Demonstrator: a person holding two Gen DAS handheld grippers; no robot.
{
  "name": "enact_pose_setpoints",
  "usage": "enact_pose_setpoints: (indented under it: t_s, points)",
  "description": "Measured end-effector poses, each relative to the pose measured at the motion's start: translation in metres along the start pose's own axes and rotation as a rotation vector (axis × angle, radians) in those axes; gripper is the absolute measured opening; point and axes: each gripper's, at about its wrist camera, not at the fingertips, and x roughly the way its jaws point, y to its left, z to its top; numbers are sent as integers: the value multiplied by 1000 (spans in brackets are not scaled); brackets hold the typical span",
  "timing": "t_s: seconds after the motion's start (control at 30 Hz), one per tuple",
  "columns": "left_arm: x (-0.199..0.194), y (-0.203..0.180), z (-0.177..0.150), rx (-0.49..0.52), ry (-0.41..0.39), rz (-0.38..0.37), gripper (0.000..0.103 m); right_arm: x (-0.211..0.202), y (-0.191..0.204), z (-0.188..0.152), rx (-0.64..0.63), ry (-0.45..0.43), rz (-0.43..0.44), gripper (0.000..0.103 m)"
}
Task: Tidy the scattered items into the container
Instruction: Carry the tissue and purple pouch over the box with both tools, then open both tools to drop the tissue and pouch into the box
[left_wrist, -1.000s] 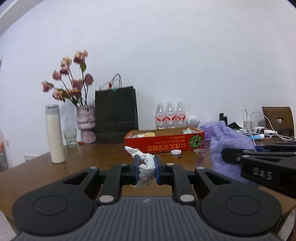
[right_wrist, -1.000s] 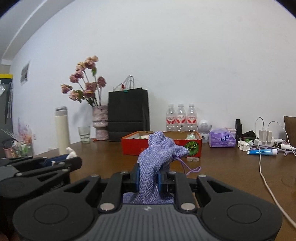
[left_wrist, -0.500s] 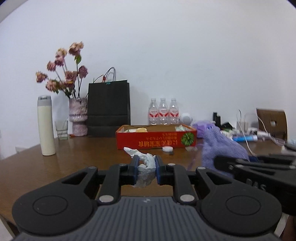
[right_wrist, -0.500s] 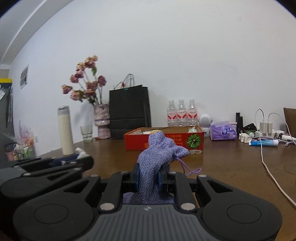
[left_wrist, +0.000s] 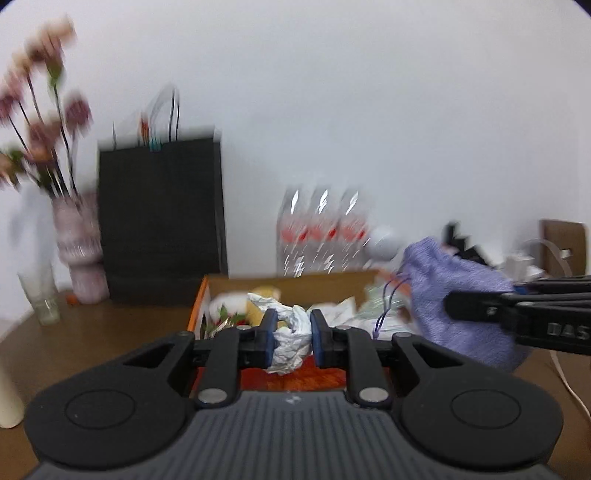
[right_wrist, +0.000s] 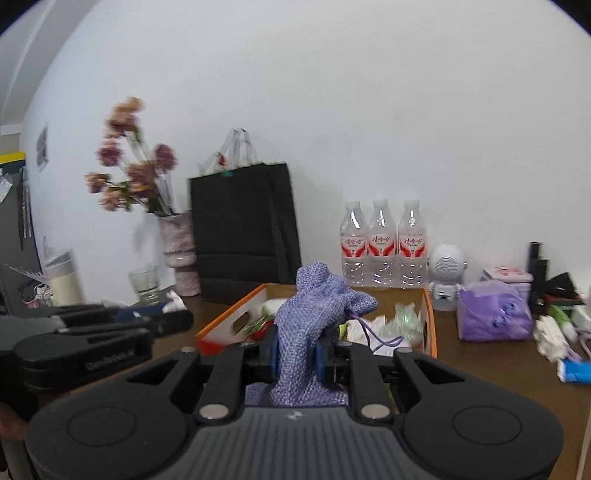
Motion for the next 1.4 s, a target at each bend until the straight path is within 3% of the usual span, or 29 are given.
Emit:
enact_pose_setpoints:
  t_s: [0.1, 0.17, 0.27, 0.37, 0.43, 0.5, 0.7, 0.87, 1.07, 1.17, 1.3, 1.4]
  points:
    - [75, 14, 29, -15, 210, -19, 19, 62, -23, 41, 28, 98, -2, 17]
    - [114, 25, 34, -50, 309, -31, 19, 99, -32, 56, -11, 139, -46, 17]
    - [157, 39, 29, -112, 422, 19, 19, 149, -38, 62, -48, 225, -88, 17]
    - [184, 41, 19, -111, 518, 52, 18, 197, -51, 60, 10, 374, -54, 17]
    - [196, 43, 21, -97, 534, 48, 18, 222, -60, 54, 70, 473, -41, 17]
    - [200, 42, 21, -82, 533, 52, 18, 238, -66, 48, 108, 517, -48, 17]
    - [197, 32, 39, -40, 458, 64, 18, 248, -68, 42, 114, 525, -73, 17]
    - [207, 26, 50, -23, 568, 63, 19, 248, -76, 53, 188, 591, -74, 17]
    - [213, 32, 44, 27, 684, 73, 21, 260, -73, 48, 210, 733, -12, 17]
    - [218, 35, 38, 42, 719, 98, 59, 267, -68, 41, 205, 779, -11, 28]
    - [207, 38, 48, 37, 699, 109, 63, 259, -67, 52, 197, 759, -53, 51]
    - [186, 39, 70, 36, 671, 92, 81, 241, -69, 73, 225, 732, -72, 61]
